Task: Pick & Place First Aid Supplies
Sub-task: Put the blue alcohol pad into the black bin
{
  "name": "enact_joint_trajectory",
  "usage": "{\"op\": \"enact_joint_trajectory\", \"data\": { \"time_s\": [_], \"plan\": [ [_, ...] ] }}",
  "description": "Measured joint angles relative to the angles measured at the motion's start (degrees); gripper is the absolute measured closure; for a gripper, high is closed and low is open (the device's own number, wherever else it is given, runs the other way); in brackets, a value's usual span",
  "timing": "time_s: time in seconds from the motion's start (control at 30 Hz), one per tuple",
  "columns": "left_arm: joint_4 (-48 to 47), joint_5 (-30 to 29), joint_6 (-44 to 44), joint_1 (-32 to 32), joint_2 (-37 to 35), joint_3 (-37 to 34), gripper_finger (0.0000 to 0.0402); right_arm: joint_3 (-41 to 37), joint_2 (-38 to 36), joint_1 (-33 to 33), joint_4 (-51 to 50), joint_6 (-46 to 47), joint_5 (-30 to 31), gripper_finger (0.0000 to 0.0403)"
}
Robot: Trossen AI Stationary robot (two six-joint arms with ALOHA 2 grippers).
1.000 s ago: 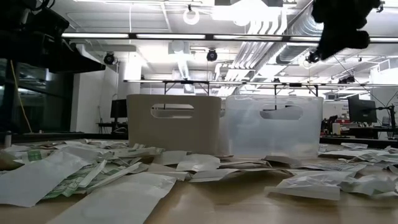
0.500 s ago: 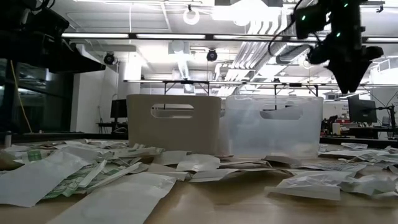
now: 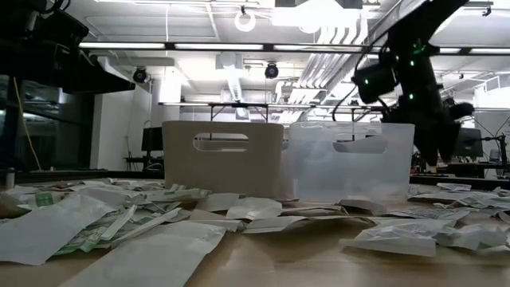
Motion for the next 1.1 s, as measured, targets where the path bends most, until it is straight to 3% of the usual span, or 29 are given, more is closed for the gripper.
{"op": "enact_joint_trajectory", "data": {
  "time_s": [0.17,0.3,0.63,1.1],
  "plan": [
    [0.0,0.0,0.0,0.0,0.0,0.0,0.0213,-2.9,0.5,-1.3,3.0,5.3,4.0,0.0158],
    [0.0,0.0,0.0,0.0,0.0,0.0,0.0213,-2.8,1.3,-2.0,5.3,7.4,5.8,0.0140],
    [0.0,-0.1,0.0,0.0,0.0,0.0,0.0213,-2.8,7.4,-2.9,9.1,10.2,6.7,0.0136],
    [0.0,-0.1,0.0,0.0,0.0,0.0,0.0213,-3.6,8.3,-4.6,6.2,9.8,8.5,0.0137]
  ]
}}
